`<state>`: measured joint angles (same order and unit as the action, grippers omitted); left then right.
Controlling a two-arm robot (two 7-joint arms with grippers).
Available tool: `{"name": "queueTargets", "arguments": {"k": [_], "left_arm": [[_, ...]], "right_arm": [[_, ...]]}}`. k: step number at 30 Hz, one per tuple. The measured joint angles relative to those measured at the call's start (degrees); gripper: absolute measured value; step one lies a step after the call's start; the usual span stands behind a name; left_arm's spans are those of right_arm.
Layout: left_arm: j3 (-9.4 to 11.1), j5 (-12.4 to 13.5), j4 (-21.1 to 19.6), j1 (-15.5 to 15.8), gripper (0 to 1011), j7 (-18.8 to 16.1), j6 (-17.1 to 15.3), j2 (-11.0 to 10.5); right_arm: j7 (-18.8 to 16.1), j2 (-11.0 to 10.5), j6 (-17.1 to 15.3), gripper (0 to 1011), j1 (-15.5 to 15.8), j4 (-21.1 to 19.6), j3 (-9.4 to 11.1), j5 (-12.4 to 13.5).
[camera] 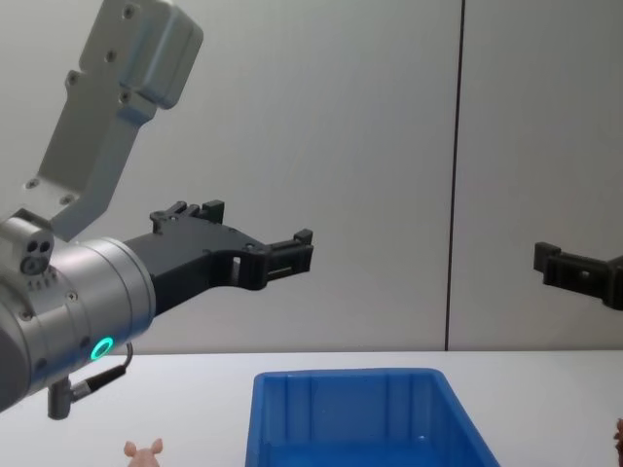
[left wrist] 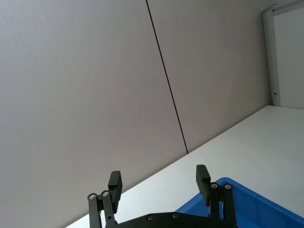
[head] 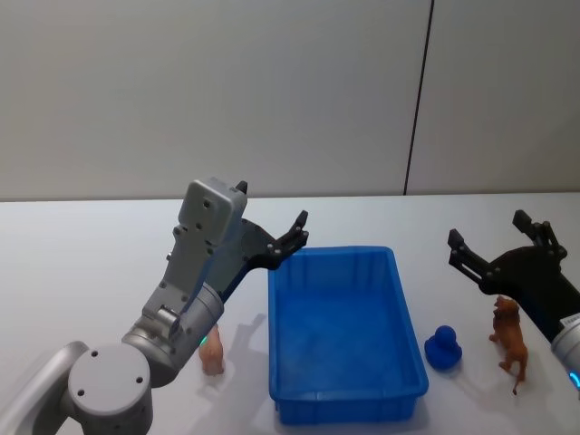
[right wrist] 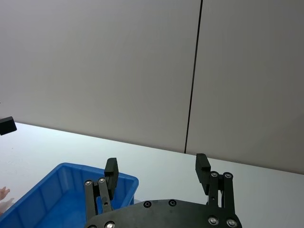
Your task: Pick up the two dolls from the table and place them into the box.
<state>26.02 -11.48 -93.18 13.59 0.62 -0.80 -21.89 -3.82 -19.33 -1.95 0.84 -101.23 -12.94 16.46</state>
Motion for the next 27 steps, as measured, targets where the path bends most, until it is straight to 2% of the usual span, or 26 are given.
{"name": "queueTargets", "arguments": {"k": [27], "left_arm": [[0.0,0.0,0.0,0.0,1001,0.0,0.0,0.0]], "right_arm": [[0.0,0.0,0.0,1002,0.0,0.0,0.0,0.0]]}}
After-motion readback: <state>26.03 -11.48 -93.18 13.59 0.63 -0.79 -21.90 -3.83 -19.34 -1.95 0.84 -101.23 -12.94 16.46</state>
